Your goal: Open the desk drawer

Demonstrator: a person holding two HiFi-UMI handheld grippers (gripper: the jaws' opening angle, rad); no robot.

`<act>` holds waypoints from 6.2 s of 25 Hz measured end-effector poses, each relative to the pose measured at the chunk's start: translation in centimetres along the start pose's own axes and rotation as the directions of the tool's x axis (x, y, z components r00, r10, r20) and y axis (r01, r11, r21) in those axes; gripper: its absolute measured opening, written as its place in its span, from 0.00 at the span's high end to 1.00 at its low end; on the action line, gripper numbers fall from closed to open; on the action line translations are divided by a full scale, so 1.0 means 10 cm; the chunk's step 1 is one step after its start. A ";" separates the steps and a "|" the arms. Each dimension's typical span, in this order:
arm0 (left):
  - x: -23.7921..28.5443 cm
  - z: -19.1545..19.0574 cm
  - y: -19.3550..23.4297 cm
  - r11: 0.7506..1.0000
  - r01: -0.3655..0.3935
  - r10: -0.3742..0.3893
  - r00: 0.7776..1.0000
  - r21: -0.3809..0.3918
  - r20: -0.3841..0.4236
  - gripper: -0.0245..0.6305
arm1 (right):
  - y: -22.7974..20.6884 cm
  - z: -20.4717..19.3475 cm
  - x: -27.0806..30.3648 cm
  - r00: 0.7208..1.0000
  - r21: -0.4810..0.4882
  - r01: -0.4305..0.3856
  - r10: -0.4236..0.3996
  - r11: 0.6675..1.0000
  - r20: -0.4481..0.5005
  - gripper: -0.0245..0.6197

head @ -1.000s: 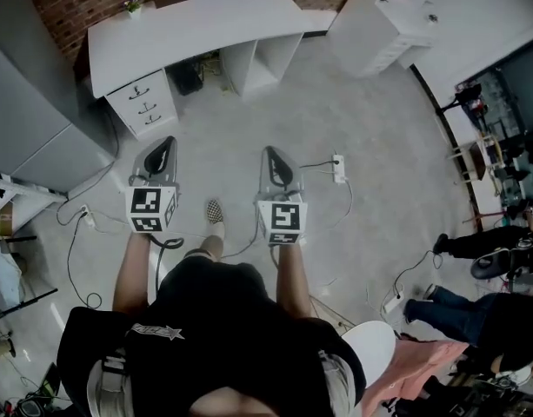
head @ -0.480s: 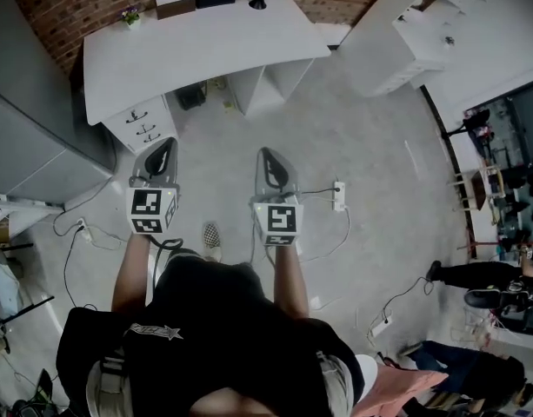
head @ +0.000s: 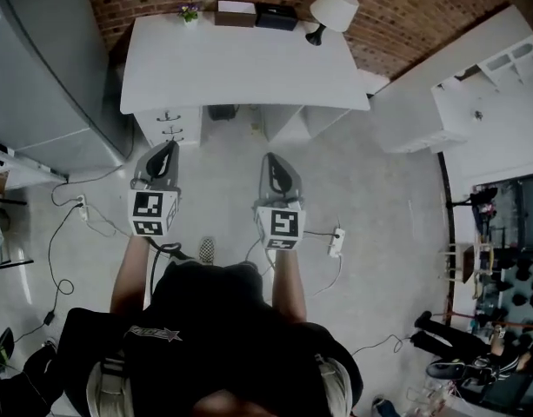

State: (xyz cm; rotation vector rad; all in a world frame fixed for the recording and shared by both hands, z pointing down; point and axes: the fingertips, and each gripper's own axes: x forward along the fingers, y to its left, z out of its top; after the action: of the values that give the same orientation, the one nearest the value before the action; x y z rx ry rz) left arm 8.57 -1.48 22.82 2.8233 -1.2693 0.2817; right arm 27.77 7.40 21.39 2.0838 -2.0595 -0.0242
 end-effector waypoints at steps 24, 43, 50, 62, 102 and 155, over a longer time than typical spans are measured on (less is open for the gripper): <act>-0.42 -0.67 1.48 0.901 -0.432 0.424 0.897 -0.043 -0.125 0.95 | 1.46 -0.14 1.72 0.891 -0.065 -0.453 0.452 0.889 -0.038 0.96; 0.59 -2.03 2.12 0.830 -0.546 0.506 0.823 -0.115 -0.259 0.95 | 2.01 -1.68 3.26 0.770 0.001 -0.616 0.603 0.787 -0.210 0.96; 0.72 -2.64 2.26 0.801 -0.583 0.526 0.794 -0.137 -0.304 0.95 | 2.23 -2.24 3.63 0.739 -0.022 -0.653 0.631 0.757 -0.236 0.96; 0.99 -3.74 2.27 0.788 -0.596 0.521 0.779 -0.155 -0.349 0.95 | 2.50 -3.31 4.08 0.704 -0.098 -0.696 0.650 0.711 -0.286 0.96; 0.91 -4.75 2.14 0.748 -0.621 0.485 0.752 -0.234 -0.446 0.95 | 3.10 -4.64 5.03 0.763 -0.724 -0.636 0.357 0.266 -0.539 0.84; -0.12 -4.58 1.76 0.810 -0.562 0.461 0.786 -0.167 -0.411 0.95 | 3.34 -4.80 3.41 0.778 -0.749 -0.623 0.279 0.225 -0.563 0.92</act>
State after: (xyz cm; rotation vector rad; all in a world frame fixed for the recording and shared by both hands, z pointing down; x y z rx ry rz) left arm -12.22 -7.54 66.87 2.0165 -1.7966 0.5431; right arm 3.26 -19.80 78.37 0.6540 -1.6893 -0.5792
